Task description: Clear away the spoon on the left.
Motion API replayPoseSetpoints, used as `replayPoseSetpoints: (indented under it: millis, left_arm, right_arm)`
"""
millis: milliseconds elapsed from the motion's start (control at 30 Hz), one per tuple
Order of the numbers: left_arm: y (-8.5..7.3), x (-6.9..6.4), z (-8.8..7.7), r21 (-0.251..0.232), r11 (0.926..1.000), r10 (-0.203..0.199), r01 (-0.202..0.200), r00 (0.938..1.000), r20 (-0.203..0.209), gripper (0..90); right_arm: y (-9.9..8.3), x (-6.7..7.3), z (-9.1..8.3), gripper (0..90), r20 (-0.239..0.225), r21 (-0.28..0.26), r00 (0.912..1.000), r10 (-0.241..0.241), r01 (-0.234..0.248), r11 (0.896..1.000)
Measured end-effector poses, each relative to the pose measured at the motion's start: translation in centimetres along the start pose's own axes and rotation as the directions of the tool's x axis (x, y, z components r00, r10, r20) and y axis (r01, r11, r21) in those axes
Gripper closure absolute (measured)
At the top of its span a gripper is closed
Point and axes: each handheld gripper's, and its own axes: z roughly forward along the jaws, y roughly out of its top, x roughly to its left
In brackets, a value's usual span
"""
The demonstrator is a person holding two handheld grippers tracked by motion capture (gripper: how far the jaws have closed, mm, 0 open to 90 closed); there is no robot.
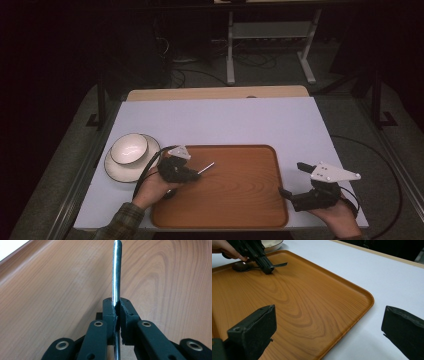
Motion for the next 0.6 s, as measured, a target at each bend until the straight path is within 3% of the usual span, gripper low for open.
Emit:
replayPoseSetpoints:
  millis: [300,533,600]
  left_arm:
    - [-0.1,0.1,-0.4,-0.019,0.9997,0.016,-0.017,0.9989,-0.043,67.9]
    - [0.2,0.1,-1.0,-0.060,0.9979,0.020,-0.025,0.9965,-0.081,37.6]
    - [0.3,0.1,-1.2,-0.082,0.9962,0.023,-0.031,0.9955,-0.092,33.5]
  right_arm:
    - [0.0,0.0,0.0,0.0,-0.004,-0.001,1.0000,-0.002,0.002,1.000]
    - [-0.1,-0.1,0.0,0.0,-0.010,-0.001,1.0000,0.002,-0.002,1.000]
    - [-0.2,-0.1,0.0,0.0,-0.013,-0.002,0.9999,0.001,-0.001,1.000]
